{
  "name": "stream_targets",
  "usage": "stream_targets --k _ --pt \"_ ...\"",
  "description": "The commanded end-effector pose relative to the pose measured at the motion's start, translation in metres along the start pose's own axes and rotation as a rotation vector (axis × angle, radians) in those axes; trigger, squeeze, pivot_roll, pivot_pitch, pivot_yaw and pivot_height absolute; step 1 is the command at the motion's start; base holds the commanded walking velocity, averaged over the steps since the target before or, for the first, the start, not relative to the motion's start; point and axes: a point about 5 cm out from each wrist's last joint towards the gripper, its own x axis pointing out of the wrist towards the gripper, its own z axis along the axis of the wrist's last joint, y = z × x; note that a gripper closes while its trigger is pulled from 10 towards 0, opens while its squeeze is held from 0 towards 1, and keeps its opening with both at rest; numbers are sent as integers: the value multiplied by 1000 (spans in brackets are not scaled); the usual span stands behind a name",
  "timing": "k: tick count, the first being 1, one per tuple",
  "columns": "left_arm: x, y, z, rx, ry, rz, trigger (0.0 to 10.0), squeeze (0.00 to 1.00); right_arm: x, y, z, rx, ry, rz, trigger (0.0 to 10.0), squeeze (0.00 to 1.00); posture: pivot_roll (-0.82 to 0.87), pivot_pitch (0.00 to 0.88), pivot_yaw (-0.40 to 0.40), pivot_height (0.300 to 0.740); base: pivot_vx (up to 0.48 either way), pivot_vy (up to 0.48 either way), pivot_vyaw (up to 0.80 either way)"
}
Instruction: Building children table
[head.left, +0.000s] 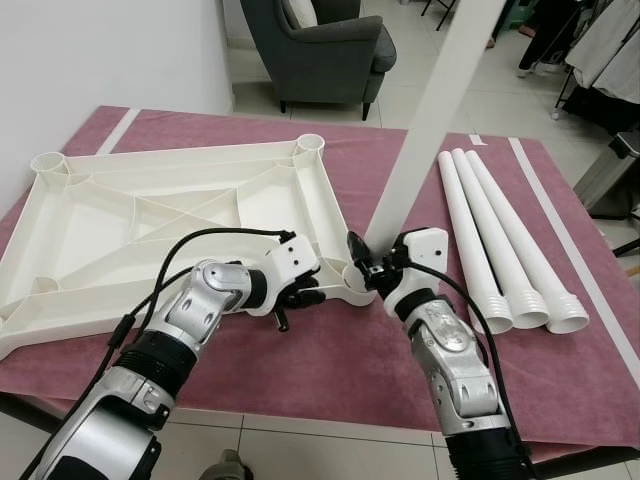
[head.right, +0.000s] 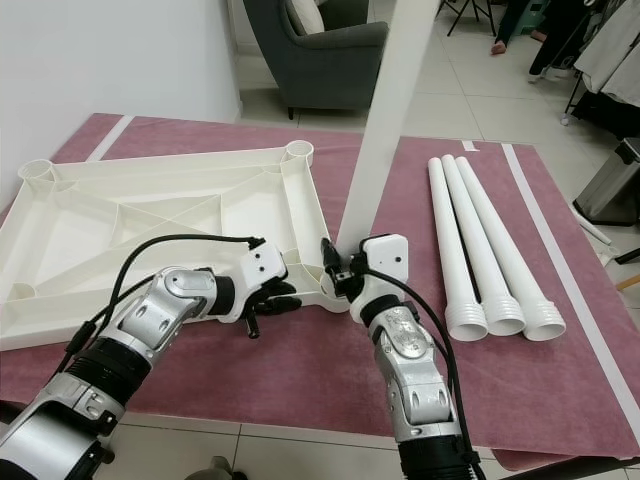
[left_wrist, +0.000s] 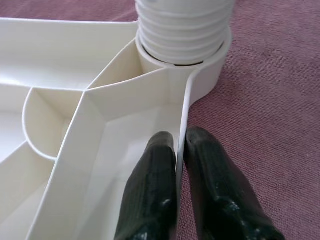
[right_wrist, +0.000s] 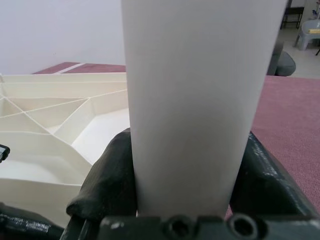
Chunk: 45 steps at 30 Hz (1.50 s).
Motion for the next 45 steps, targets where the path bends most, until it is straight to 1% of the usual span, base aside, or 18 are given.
stream_targets --k 1,4,9,12,14,16,19,22,24,26,31,34,38,39,40,42,44,45 --pt "1 1 -9 -23 27 72 0 0 -10 -11 -30 -6 154 -80 0 0 78 34 37 740 0 0 0" --pt "1 1 -11 -25 24 58 0 0 -10 -13 -36 -41 204 -161 0 0 80 36 33 740 0 0 0" --pt "0 -1 -13 -12 19 40 0 0 -10 -11 -39 -92 235 -228 0 0 78 35 31 740 0 0 0" --pt "0 -1 -13 -8 18 38 0 0 -10 -11 -39 -94 237 -238 0 0 78 35 31 740 0 0 0" --pt "0 -2 -14 3 18 37 0 0 -12 -12 -42 -94 250 -293 0 0 79 34 27 740 0 0 0" --pt "0 -2 -14 10 17 35 0 0 -13 -12 -43 -93 253 -314 0 0 79 34 27 740 0 0 0" --pt "-1 -3 -15 20 15 31 0 0 -18 -14 -46 -60 280 -445 0 0 79 33 26 740 0 0 0" --pt "-2 -3 -16 25 15 28 0 0 -23 -15 -47 -36 297 -541 0 0 78 31 25 740 0 0 0" --pt "-2 -3 -16 25 15 28 0 0 -23 -15 -47 -36 297 -541 0 0 78 31 25 740 0 0 0" --pt "-2 -3 -16 26 14 26 0 0 -25 -16 -47 -53 307 -592 0 0 76 30 25 740 0 0 0" --pt "-1 -3 -16 28 14 25 0 0 -28 -14 -48 -67 319 -620 0 0 75 29 24 740 0 0 0" --pt "-1 -2 -17 28 14 27 0 0 -25 -4 -46 -63 278 -548 0 0 75 31 24 740 0 0 0" --pt "-2 -2 -17 28 16 29 0 0 -22 0 -42 -65 248 -501 0 0 77 32 24 740 0 0 0" --pt "-2 -2 -18 28 16 29 0 0 -21 1 -42 -60 242 -485 3961 0 77 32 24 740 0 0 0" --pt "-2 -2 -18 28 16 30 0 0 -20 1 -42 -58 242 -479 6471 0 79 33 23 740 0 0 0" --pt "-2 -1 -18 28 16 30 0 0 -20 0 -43 -56 245 -480 6471 0 79 33 23 740 0 0 0" --pt "-2 -1 -18 28 16 30 0 0 -20 -1 -42 -57 243 -473 6706 0 80 35 24 740 0 0 0" --pt "-2 -1 -18 28 16 31 0 0 -20 -1 -42 -59 244 -468 10000 0 80 35 24 740 0 0 0"
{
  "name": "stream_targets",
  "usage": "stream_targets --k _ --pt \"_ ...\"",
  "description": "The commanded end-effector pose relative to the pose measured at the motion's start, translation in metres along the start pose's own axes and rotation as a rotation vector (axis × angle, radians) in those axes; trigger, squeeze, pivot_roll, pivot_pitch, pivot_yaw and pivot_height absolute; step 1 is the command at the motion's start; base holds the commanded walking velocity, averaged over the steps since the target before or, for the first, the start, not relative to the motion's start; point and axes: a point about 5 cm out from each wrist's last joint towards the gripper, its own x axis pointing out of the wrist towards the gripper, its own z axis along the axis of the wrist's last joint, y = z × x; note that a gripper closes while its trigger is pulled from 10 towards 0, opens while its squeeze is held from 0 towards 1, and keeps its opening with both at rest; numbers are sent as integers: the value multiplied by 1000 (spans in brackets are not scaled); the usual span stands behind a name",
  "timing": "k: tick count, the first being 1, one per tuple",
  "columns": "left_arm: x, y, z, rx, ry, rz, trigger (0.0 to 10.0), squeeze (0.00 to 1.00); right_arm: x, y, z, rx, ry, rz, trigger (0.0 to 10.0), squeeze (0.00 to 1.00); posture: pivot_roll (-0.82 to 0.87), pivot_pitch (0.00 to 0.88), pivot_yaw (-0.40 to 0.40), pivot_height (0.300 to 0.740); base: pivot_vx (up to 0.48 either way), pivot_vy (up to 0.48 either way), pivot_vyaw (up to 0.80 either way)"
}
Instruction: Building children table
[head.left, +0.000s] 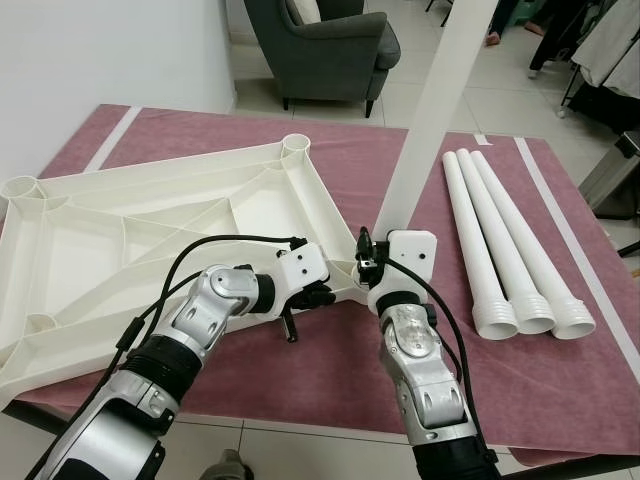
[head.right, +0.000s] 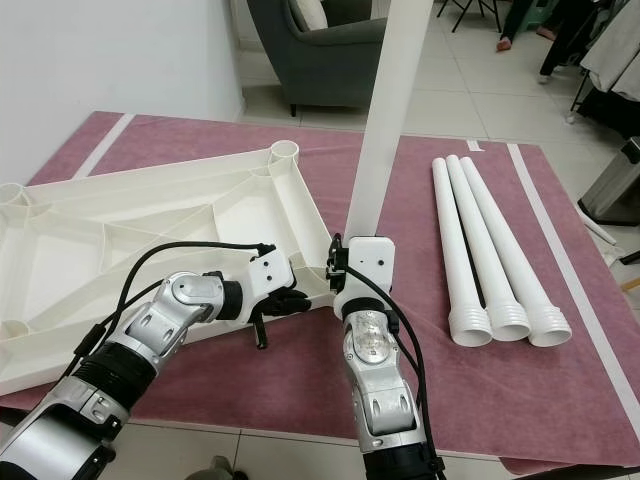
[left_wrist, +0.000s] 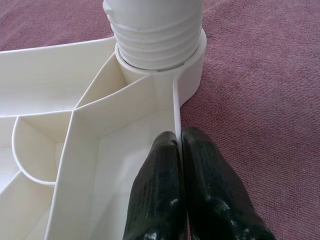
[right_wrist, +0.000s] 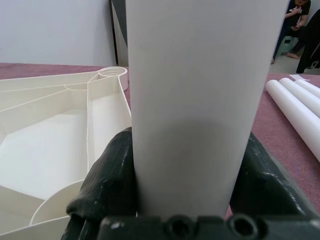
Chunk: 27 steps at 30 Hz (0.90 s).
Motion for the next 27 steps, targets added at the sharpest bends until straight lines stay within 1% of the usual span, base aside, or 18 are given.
stream_targets --k 1,3,4,5,6,9,10,11,13,14,17,21,22,23,24,25,27 --pt "-12 6 -21 -33 75 63 0 0 -9 -23 -41 -43 195 -111 10000 0 80 35 24 740 0 0 0" --pt "-12 6 -21 -34 75 65 0 0 -9 -23 -39 -50 191 -105 10000 0 79 36 24 740 0 0 0" --pt "-12 6 -21 -34 75 65 0 0 -9 -23 -38 -49 185 -98 10000 478 79 36 24 740 0 0 0" --pt "-12 6 -21 -34 74 65 0 0 -9 -22 -38 -49 181 -94 10000 478 79 36 25 740 0 0 0" --pt "-12 6 -21 -34 74 65 0 0 -8 -22 -37 -47 177 -88 10000 1000 79 36 24 740 0 0 0" --pt "-12 6 -20 -34 73 66 0 0 -7 -20 -35 -48 160 -63 10000 1000 79 37 25 740 0 0 0" --pt "-12 6 -20 -33 73 67 0 0 -6 -18 -33 -47 146 -39 10000 0 79 35 26 740 0 0 0" --pt "-12 6 -20 -33 73 67 0 0 -6 -18 -33 -47 146 -39 10000 0 79 35 26 740 0 0 0" --pt "-12 7 -20 -34 72 68 0 0 -4 -16 -26 -39 102 24 10000 0 80 35 27 740 0 0 0" --pt "-12 7 -20 -34 72 68 0 0 -4 -16 -26 -39 102 24 10000 0 80 35 27 740 0 0 0" --pt "-11 7 -20 -35 72 69 0 0 1 -15 -15 -40 42 100 10000 0 80 35 29 740 0 0 0" --pt "-11 7 -20 -36 71 70 0 0 6 -19 -10 -51 23 116 10000 0 80 34 29 740 0 0 0" --pt "-11 7 -20 -36 71 71 0 0 8 -20 -10 -60 23 124 4824 0 80 34 28 740 0 0 0" --pt "-11 7 -20 -36 71 71 0 0 9 -22 -10 -71 24 135 980 0 81 34 28 740 0 0 0" --pt "-11 7 -20 -36 71 71 0 0 9 -22 -10 -71 24 135 980 0 81 34 28 740 0 0 0" --pt "-11 7 -20 -36 71 72 0 0 10 -23 -10 -82 29 142 0 0 81 34 28 740 0 0 0" --pt "-11 7 -20 -37 70 73 0 0 10 -23 -12 -90 43 196 0 0 83 35 28 740 0 0 0"
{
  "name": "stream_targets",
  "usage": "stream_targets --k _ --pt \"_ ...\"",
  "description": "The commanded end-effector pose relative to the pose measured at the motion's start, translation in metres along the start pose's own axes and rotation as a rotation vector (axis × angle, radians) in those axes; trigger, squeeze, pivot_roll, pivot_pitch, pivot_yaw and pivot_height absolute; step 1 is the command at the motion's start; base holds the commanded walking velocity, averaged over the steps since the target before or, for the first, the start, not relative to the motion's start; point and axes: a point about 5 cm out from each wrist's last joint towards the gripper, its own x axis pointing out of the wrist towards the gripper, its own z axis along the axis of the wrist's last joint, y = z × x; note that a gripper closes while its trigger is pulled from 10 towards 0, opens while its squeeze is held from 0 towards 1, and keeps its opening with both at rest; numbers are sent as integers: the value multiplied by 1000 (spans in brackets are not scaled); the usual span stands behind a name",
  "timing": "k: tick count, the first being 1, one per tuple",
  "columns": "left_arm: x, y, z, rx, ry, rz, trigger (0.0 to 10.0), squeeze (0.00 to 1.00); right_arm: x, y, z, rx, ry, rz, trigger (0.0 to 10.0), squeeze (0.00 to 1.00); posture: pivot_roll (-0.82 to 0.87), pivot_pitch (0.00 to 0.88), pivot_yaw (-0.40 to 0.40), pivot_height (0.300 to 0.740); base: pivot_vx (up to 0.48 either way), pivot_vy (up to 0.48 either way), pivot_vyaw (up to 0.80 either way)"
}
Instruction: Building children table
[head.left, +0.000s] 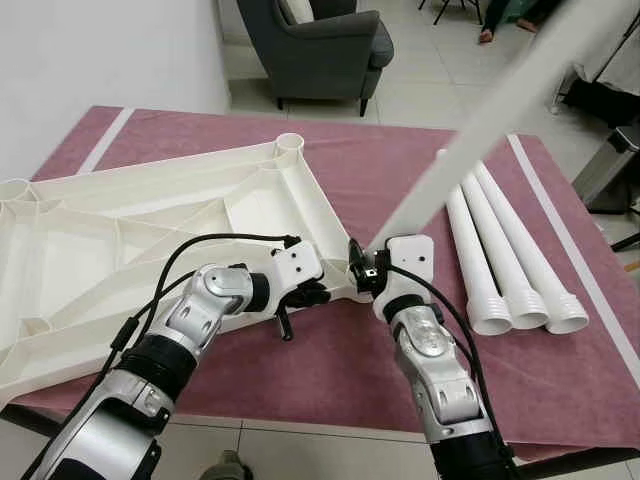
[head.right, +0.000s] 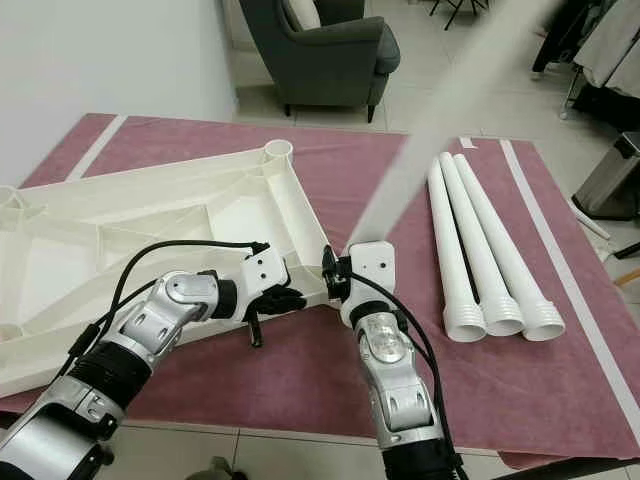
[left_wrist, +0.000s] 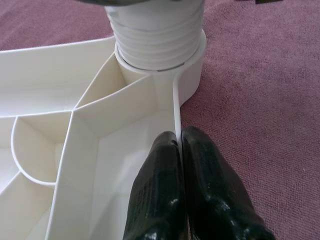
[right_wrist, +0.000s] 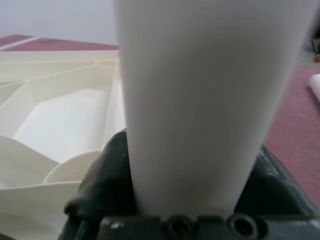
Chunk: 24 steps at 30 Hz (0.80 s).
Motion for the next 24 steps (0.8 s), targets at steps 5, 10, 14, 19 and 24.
stream_targets --k 5,10,14,19,24 --pt "-7 3 -18 -36 67 58 0 0 -4 -18 -13 -45 79 86 0 0 81 37 30 740 0 0 0" --pt "-7 3 -18 -37 67 56 0 0 -6 -25 -10 -44 83 217 0 0 80 38 31 740 0 0 0" --pt "-7 2 -18 -37 66 54 0 0 -9 -28 -12 -35 109 313 0 0 81 42 35 740 0 0 0" --pt "-7 1 -18 -37 68 51 0 0 -6 -37 -14 -20 139 359 0 0 84 47 39 740 0 0 0" --pt "-8 1 -18 -35 69 46 0 0 2 -48 -17 17 184 402 0 0 91 54 44 740 0 0 0"
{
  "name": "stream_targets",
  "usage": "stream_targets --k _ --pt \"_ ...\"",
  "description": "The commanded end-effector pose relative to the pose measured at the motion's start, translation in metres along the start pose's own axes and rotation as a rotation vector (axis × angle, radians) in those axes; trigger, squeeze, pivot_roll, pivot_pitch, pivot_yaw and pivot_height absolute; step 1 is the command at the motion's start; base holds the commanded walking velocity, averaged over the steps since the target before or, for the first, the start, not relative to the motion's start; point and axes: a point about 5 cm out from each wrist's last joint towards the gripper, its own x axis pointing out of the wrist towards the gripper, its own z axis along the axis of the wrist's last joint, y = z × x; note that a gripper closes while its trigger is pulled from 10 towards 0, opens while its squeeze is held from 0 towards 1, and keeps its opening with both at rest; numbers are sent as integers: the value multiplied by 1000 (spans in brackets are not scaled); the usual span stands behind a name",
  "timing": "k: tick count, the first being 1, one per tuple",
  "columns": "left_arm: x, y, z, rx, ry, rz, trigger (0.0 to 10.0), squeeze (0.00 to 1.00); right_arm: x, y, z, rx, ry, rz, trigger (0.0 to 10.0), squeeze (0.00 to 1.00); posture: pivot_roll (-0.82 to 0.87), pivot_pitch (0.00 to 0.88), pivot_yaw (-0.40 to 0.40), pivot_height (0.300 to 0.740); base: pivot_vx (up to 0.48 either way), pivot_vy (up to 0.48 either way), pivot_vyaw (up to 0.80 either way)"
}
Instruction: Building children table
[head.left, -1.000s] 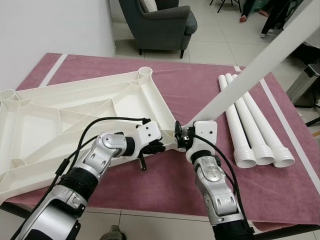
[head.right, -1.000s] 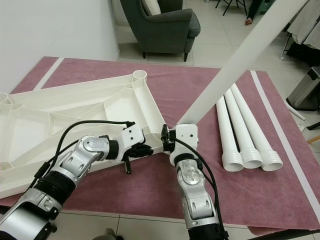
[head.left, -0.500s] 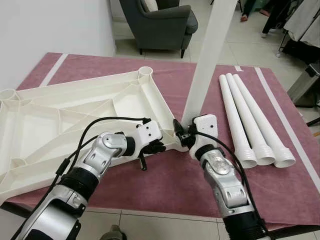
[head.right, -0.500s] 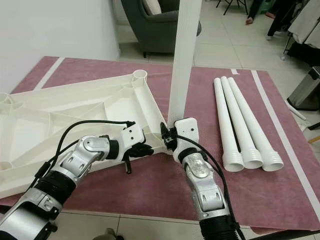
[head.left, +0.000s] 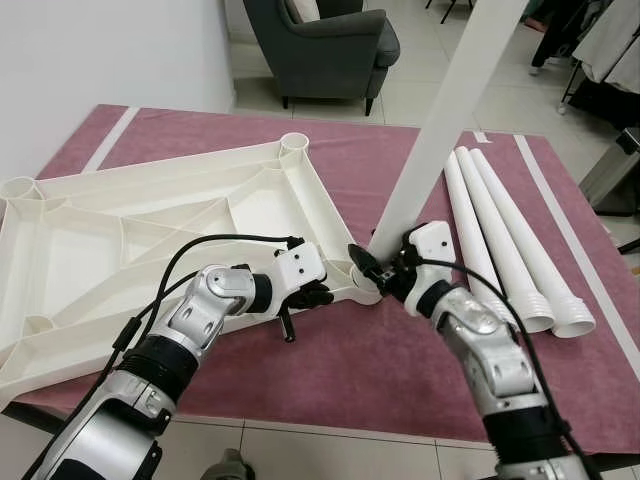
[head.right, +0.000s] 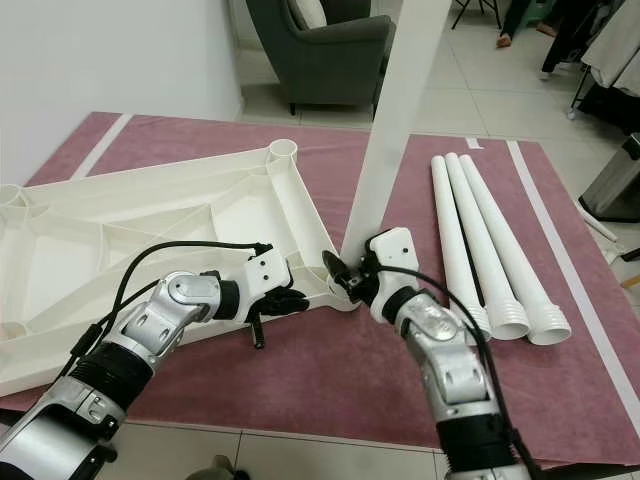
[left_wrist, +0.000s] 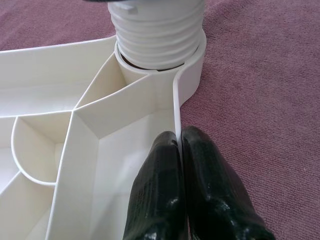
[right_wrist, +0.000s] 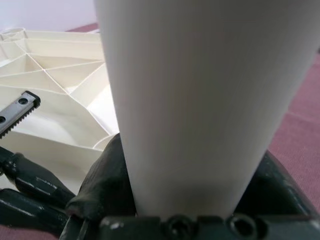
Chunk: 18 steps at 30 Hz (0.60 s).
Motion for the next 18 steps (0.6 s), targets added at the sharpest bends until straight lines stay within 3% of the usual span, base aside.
stream_targets --k 1,6,11,18 --pt "-10 2 -20 -40 72 49 0 0 -7 -13 -20 61 117 -2 0 0 92 55 46 740 0 0 0" --pt "-12 3 -16 -12 52 37 0 0 -4 -20 -26 63 201 65 0 0 97 58 47 740 0 0 0" --pt "-23 7 -6 102 25 -10 0 0 -5 -19 -27 -10 295 232 0 0 99 55 42 740 0 0 0" --pt "-28 8 -5 122 24 -14 0 0 -2 -17 -38 -5 328 207 0 0 106 53 30 740 0 0 0"
